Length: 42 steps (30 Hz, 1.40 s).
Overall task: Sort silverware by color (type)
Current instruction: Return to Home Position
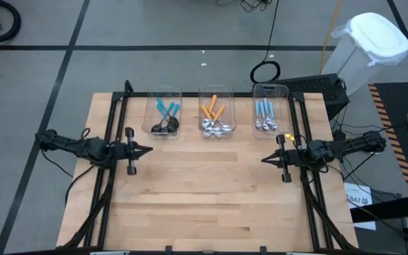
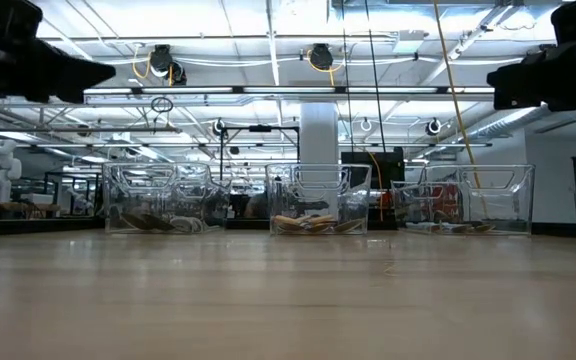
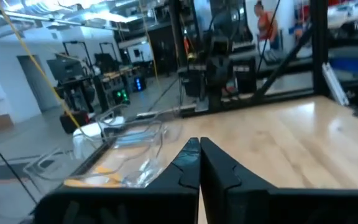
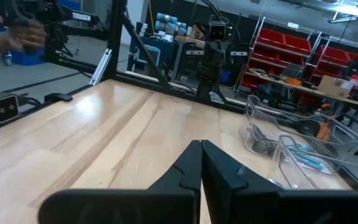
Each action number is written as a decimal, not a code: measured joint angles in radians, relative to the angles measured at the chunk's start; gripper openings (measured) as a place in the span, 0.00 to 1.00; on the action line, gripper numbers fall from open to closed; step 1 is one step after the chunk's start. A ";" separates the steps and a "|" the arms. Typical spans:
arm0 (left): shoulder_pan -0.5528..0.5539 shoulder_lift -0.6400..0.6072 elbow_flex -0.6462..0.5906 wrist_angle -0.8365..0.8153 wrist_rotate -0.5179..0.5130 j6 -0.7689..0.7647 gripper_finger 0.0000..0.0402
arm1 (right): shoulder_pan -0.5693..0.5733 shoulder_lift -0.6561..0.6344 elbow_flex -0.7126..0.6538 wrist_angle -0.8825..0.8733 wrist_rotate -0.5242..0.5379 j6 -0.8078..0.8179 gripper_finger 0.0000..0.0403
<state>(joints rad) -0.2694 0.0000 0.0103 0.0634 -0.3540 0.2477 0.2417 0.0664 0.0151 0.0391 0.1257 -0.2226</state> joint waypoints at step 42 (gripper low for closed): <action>0.310 0.005 -0.001 -0.053 0.380 -0.168 0.00 | -0.157 0.009 0.000 -0.021 -0.130 0.070 0.00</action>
<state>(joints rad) 0.0410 0.0055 0.0090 0.0101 0.0261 0.0799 0.0845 0.0754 0.0151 0.0181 -0.0044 -0.1530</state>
